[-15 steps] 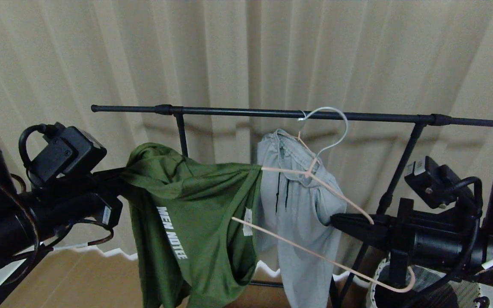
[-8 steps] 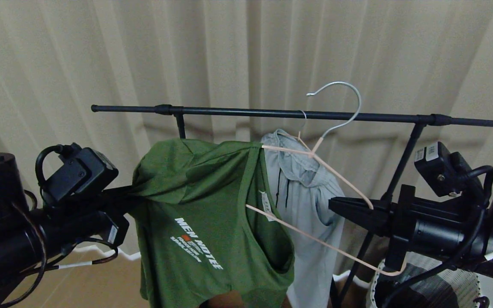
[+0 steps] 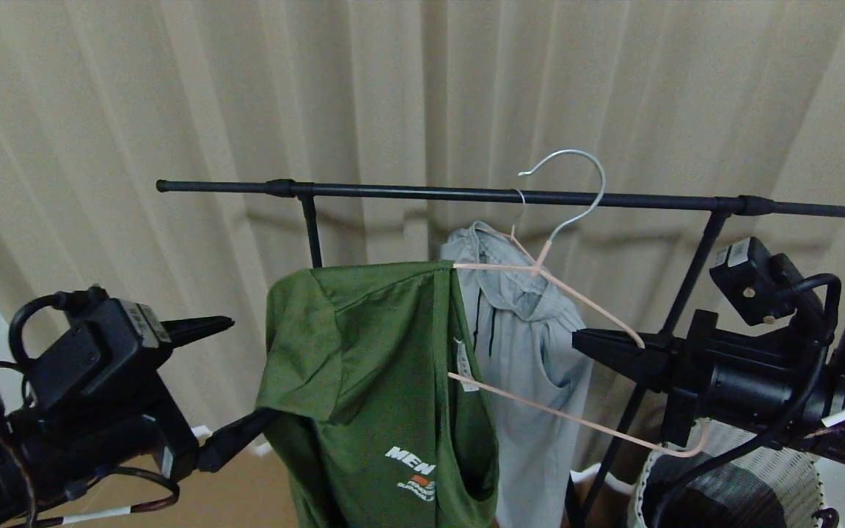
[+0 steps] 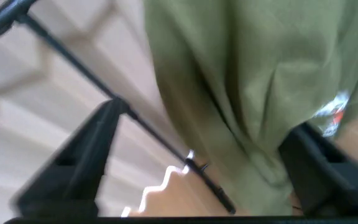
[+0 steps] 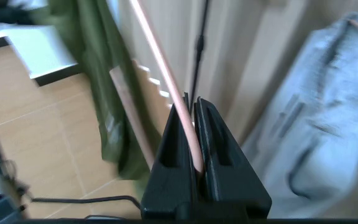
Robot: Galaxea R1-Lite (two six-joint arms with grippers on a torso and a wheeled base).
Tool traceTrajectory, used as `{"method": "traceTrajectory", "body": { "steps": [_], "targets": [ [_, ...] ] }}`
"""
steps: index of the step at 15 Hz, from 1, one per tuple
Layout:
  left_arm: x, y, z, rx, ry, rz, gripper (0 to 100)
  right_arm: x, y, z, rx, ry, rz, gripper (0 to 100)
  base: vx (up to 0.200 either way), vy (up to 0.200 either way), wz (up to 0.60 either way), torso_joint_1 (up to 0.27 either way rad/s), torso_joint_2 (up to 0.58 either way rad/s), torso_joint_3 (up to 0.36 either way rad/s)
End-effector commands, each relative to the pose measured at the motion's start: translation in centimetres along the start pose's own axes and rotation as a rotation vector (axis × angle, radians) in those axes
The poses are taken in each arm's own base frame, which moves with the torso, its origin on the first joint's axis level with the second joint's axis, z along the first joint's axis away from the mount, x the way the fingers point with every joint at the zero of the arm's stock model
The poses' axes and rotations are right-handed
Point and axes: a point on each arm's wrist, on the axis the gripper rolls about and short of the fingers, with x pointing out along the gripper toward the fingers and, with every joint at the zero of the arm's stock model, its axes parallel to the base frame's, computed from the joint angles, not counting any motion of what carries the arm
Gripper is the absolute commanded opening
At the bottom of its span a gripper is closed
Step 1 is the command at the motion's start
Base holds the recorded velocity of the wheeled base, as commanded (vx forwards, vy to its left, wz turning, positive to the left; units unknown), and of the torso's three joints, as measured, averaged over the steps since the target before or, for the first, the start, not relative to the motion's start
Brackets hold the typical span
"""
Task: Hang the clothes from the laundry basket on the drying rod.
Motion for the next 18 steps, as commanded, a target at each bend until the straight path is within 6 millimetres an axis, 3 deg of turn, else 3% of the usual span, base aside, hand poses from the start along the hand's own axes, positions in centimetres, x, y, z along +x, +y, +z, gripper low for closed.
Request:
{"method": "traceTrajectory", "body": {
  "steps": [1,5,8,12,15,18],
  "targets": [
    [-2.5,-0.7,0.4,0.021,-0.062,0.028,100,0.4,-0.4,-0.3,0.007,0.013,-0.009,0,0.0,0.0,0.0,0.0,0.0,0.0],
    [-3.0,-0.8,0.5,0.025,-0.073,0.034,100,0.2,-0.3,-0.5,0.007,0.017,-0.011,0,0.0,0.0,0.0,0.0,0.0,0.0],
    [-2.3,0.2,2.2,0.047,-0.122,0.051,100,-0.1,-0.2,-1.3,0.013,0.043,-0.008,0,0.0,0.0,0.0,0.0,0.0,0.0],
    [0.9,0.4,2.8,0.155,-0.11,-0.023,100,0.1,1.1,-1.4,-0.009,0.049,0.052,0,0.0,0.0,0.0,0.0,0.0,0.0],
    [4.7,-0.3,4.0,0.253,-0.13,-0.114,100,0.5,1.9,-1.4,-0.036,0.055,0.091,0,0.0,0.0,0.0,0.0,0.0,0.0],
    [6.3,0.2,5.3,0.264,-0.162,-0.115,100,0.6,2.4,-1.5,-0.04,0.059,0.112,0,0.0,0.0,0.0,0.0,0.0,0.0]
  ]
}}
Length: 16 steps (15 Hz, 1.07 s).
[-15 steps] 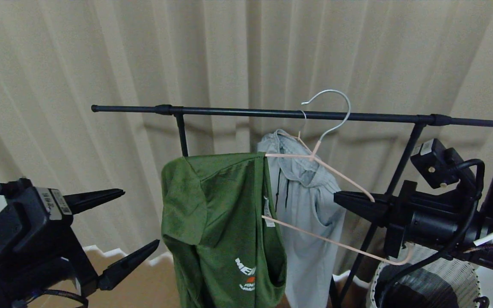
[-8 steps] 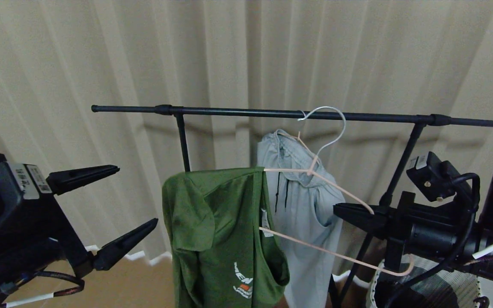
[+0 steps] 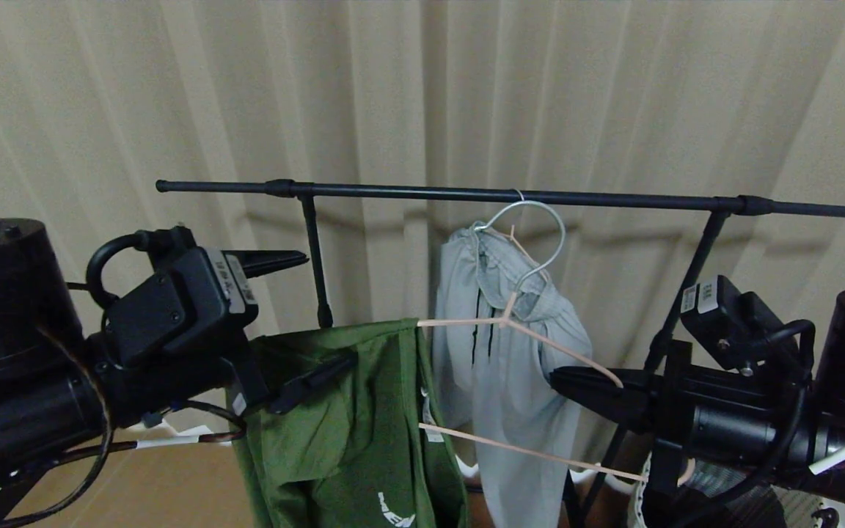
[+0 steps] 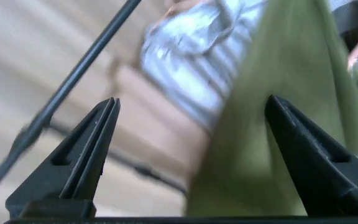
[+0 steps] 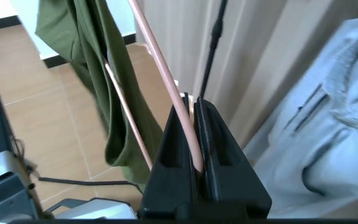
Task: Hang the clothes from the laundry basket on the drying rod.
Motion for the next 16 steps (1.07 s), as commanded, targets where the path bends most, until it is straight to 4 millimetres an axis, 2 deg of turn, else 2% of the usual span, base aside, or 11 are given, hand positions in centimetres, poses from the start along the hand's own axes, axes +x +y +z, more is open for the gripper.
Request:
{"method": "traceTrajectory", "body": {
  "steps": [1,12,13,16],
  "targets": [
    [1.9,0.11,-0.33,-0.005,0.008,-0.027,100,0.14,0.37,-0.04,-0.004,0.003,0.018,0,0.0,0.0,0.0,0.0,0.0,0.0],
    [2.14,-0.39,0.12,0.001,-0.008,-0.047,100,0.39,0.72,-0.06,-0.008,0.005,0.034,0,0.0,0.0,0.0,0.0,0.0,0.0],
    [2.13,-0.42,0.09,0.0,-0.007,-0.048,0,0.39,0.72,-0.06,-0.008,0.005,0.034,0,0.0,0.0,0.0,0.0,0.0,0.0],
    [2.17,-0.44,0.06,0.0,-0.006,-0.049,0,0.48,0.8,-0.11,-0.008,0.008,0.038,0,0.0,0.0,0.0,0.0,0.0,0.0]
  ]
}}
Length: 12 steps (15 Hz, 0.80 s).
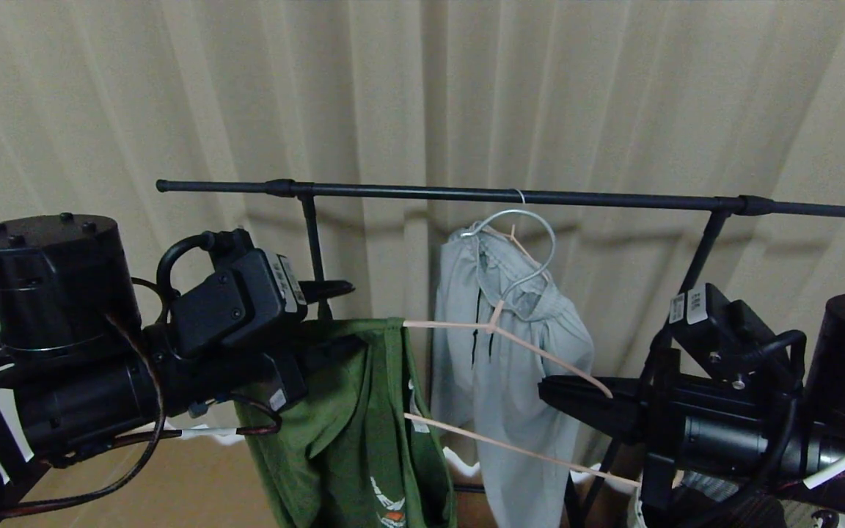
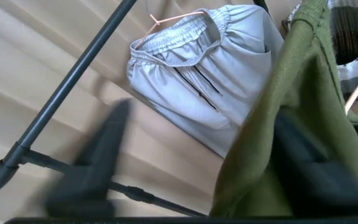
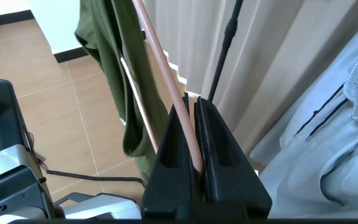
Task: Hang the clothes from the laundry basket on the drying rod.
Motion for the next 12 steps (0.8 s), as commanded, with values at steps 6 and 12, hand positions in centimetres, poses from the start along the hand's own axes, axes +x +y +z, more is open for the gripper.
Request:
{"method": "traceTrajectory", "body": {
  "steps": [6,12],
  "targets": [
    [-0.03,-0.17,-0.18,-0.003,0.008,-0.003,0,0.06,0.02,0.04,-0.001,0.0,0.002,0,0.0,0.0,0.0,0.0,0.0,0.0],
    [-0.19,0.16,-0.48,0.005,-0.005,0.045,0,-0.06,0.01,0.13,-0.001,-0.001,-0.006,100,0.0,0.0,0.0,0.0,0.0,0.0]
  ]
}}
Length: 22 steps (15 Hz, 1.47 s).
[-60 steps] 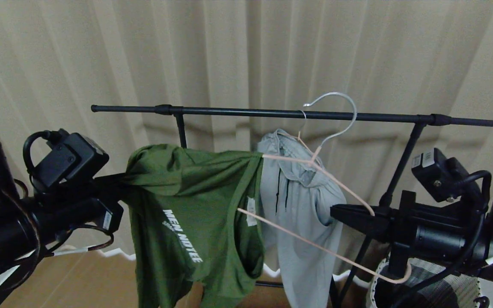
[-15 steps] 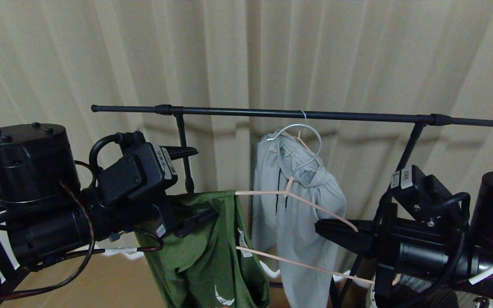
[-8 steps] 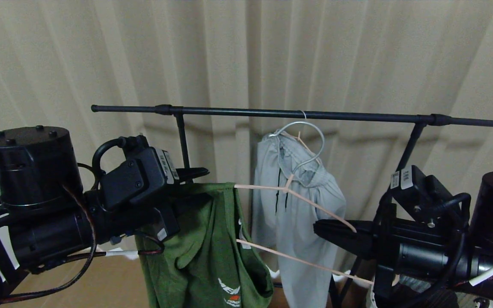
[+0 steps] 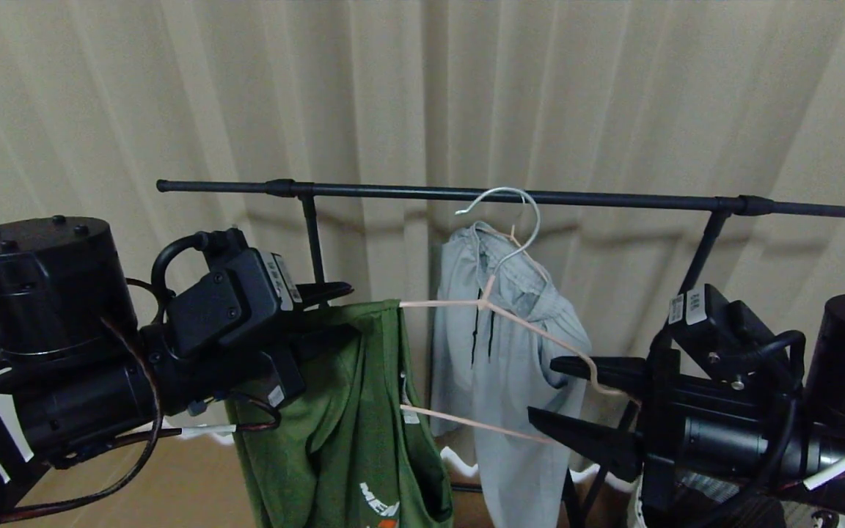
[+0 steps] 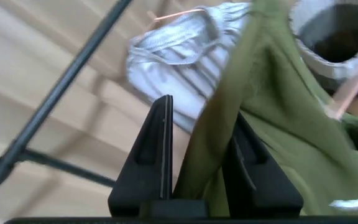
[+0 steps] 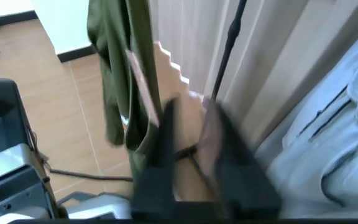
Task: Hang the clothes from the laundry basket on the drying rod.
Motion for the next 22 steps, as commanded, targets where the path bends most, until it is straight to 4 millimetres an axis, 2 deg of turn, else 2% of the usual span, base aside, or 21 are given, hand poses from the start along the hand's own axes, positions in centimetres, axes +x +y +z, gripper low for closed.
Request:
{"method": "traceTrajectory", "body": {
  "steps": [1,7,10,15,19,22],
  "targets": [
    [0.0,0.1,-0.7,-0.003,0.014,0.014,0,-0.1,0.0,0.2,-0.005,-0.013,-0.002,100,0.0,0.0,0.0,0.0,0.0,0.0],
    [-0.6,1.0,-2.2,-0.015,0.128,0.146,0,-1.9,0.5,1.7,-0.033,-0.097,-0.011,100,0.0,0.0,0.0,0.0,0.0,0.0],
    [-0.7,1.2,-2.1,0.009,0.106,0.209,0,-2.9,0.0,2.7,-0.042,-0.144,-0.048,100,0.0,0.0,0.0,0.0,0.0,0.0],
    [-0.3,1.8,-3.3,0.008,0.222,0.332,0,-4.1,0.0,3.1,-0.051,-0.179,-0.071,100,0.0,0.0,0.0,0.0,0.0,0.0],
    [0.0,1.8,-3.1,0.018,0.179,0.357,0,-4.0,0.0,2.3,-0.041,-0.15,-0.068,100,0.0,0.0,0.0,0.0,0.0,0.0],
    [-0.1,1.5,-3.0,0.041,0.056,0.328,0,-2.6,-0.4,0.6,-0.008,-0.068,-0.063,100,0.0,0.0,0.0,0.0,0.0,0.0]
  ]
}}
